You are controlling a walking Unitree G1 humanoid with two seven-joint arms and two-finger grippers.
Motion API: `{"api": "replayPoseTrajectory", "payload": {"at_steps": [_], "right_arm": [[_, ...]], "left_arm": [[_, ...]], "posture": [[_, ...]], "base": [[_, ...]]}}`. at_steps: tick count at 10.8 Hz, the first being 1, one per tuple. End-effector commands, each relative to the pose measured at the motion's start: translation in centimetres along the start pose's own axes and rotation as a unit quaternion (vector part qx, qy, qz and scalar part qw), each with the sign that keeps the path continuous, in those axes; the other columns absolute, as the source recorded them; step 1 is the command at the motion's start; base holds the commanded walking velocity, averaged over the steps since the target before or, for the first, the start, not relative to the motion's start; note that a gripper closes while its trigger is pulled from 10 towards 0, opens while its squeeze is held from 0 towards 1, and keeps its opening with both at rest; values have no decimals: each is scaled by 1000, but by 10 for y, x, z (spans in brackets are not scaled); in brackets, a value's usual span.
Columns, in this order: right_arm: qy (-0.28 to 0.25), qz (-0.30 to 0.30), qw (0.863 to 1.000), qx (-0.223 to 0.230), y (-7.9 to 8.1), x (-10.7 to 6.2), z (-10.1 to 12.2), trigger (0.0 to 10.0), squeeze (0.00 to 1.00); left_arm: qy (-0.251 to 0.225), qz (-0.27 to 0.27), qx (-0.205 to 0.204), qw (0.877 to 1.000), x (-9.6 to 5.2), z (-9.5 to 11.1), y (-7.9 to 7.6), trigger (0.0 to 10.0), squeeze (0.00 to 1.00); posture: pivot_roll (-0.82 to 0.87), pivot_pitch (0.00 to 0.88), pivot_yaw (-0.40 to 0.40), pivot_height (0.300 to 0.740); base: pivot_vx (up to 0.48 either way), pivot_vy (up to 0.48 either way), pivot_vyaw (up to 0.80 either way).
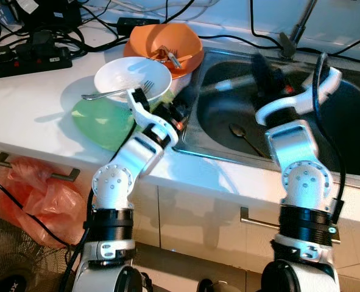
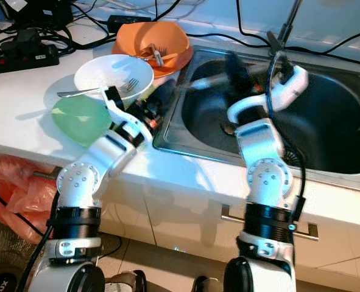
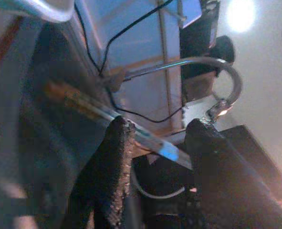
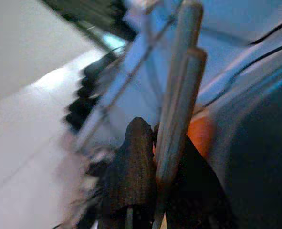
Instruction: Kitchen organization
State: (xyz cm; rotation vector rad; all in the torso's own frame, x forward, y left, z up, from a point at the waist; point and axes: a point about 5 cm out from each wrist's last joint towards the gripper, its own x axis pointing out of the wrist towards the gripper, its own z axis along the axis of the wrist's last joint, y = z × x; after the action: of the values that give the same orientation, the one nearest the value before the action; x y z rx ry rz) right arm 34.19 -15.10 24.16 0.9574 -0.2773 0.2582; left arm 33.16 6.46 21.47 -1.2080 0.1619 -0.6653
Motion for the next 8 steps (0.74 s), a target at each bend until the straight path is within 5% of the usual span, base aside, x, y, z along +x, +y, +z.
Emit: {"api": "replayPoseTrajectory", "payload": {"at_steps": [1, 3, 4, 5, 6, 7, 8], "right_arm": [[-21, -21, 999, -26, -4, 0, 9, 0, 0], [-53, -64, 992, -95, -16, 3, 25, 0, 0], [-60, -81, 982, -161, -24, 3, 34, 1961, 0], [-40, -92, 962, -255, -33, 3, 35, 3490, 0], [-20, -97, 942, -322, -39, 2, 32, 10000, 0], [25, -86, 901, -425, -48, 2, 22, 10000, 0], [52, -71, 883, -462, -51, 1, 14, 10000, 0]], "left_arm": [[14, -10, 33, 999, 3, -8, -8, 10000, 1000], [37, -21, 120, 992, 0, -7, -19, 10000, 1000], [43, -8, 190, 981, -4, -6, -17, 10000, 1000], [48, -3, 292, 955, -6, -5, -17, 10000, 1000], [56, -2, 335, 940, -7, -6, -17, 10000, 1000], [70, 8, 390, 918, -8, -7, -12, 10000, 1000], [80, 11, 419, 905, -9, -8, -8, 10000, 1000]], "posture": [[75, 128, -12, 740], [76, 128, -15, 740], [80, 128, -16, 740], [82, 129, -17, 740], [84, 129, -17, 740], [84, 128, -17, 740], [84, 128, -17, 740]], "base": [[0, 0, 0], [0, 0, 0], [0, 0, 0], [0, 0, 0], [0, 0, 0], [0, 0, 0], [0, 0, 0]]}}
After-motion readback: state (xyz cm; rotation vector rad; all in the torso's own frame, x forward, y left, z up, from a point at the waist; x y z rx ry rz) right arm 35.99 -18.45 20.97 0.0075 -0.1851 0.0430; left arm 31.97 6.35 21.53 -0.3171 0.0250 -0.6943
